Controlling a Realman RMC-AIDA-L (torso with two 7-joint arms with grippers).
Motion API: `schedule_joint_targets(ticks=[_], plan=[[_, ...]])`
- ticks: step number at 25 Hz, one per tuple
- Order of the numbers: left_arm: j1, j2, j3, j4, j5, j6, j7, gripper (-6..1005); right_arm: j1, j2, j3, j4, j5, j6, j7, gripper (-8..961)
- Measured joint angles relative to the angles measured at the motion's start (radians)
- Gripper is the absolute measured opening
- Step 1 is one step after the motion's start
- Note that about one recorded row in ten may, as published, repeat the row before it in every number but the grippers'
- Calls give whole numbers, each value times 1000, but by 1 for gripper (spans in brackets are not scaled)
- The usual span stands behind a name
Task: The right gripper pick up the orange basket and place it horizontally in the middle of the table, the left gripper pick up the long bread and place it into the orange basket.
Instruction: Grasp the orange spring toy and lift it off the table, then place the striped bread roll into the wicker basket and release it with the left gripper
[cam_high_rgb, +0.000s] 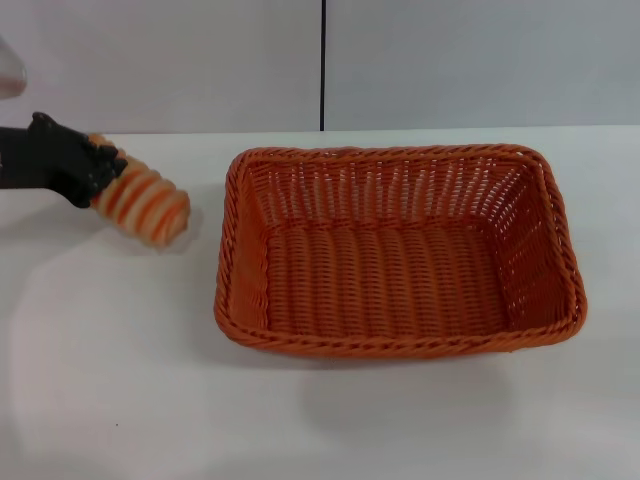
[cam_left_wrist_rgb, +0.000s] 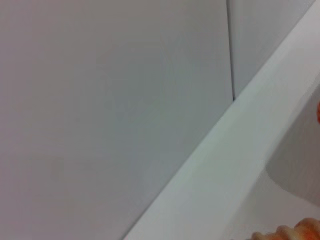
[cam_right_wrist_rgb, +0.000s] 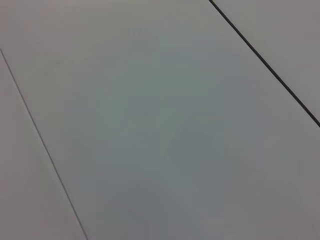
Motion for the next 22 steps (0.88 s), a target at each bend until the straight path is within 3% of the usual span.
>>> schedule_joint_targets(ticks=[12, 13, 18, 20, 22], plan=[[-3, 2, -38, 99, -57, 52, -12, 8, 3, 1, -3, 0, 0, -13, 0, 621], [-16, 3, -67, 139, -106, 92, -12, -1, 3, 1, -3, 0, 0, -15, 0, 621], [-27, 3, -81, 167, -125, 133, -17, -1, -3, 4, 2, 0, 0, -26, 0, 621], [-54, 3, -137, 214, -231, 284, -41, -1, -4, 4, 4, 0, 0, -35, 0, 621], [-66, 4, -164, 220, -265, 342, -51, -1, -4, 4, 4, 0, 0, -37, 0, 621]])
